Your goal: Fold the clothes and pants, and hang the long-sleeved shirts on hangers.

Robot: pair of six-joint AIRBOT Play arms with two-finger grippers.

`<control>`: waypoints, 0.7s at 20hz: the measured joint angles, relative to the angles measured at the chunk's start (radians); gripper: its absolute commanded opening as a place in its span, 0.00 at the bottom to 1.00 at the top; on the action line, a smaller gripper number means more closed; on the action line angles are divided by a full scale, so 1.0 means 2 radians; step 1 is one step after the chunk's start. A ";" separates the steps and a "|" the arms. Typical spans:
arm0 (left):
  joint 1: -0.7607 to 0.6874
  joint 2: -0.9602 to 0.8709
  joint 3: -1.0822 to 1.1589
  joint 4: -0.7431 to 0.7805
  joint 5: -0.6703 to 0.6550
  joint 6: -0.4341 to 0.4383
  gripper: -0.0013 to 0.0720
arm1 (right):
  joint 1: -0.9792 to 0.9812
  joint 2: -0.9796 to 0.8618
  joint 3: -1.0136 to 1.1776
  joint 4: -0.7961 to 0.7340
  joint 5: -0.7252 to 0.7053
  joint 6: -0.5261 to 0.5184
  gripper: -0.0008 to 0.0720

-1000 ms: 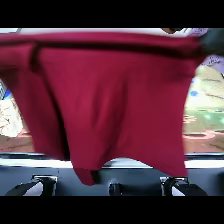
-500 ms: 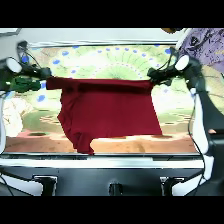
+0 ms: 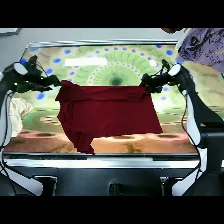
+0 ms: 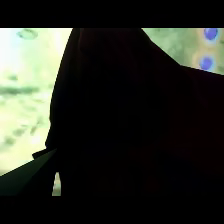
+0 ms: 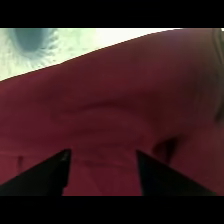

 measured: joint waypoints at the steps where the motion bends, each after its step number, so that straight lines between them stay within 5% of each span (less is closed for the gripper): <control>1: 0.013 0.009 0.003 -0.005 -0.019 0.001 0.92 | -0.010 0.009 0.000 0.006 0.012 -0.009 0.77; 7: 0.097 0.101 -0.039 -0.017 -0.114 0.010 0.92 | -0.132 0.075 -0.022 0.028 0.156 -0.110 0.76; 14: 0.169 0.268 -0.330 -0.085 -0.089 0.036 0.92 | -0.234 0.140 -0.253 0.029 0.194 -0.198 0.76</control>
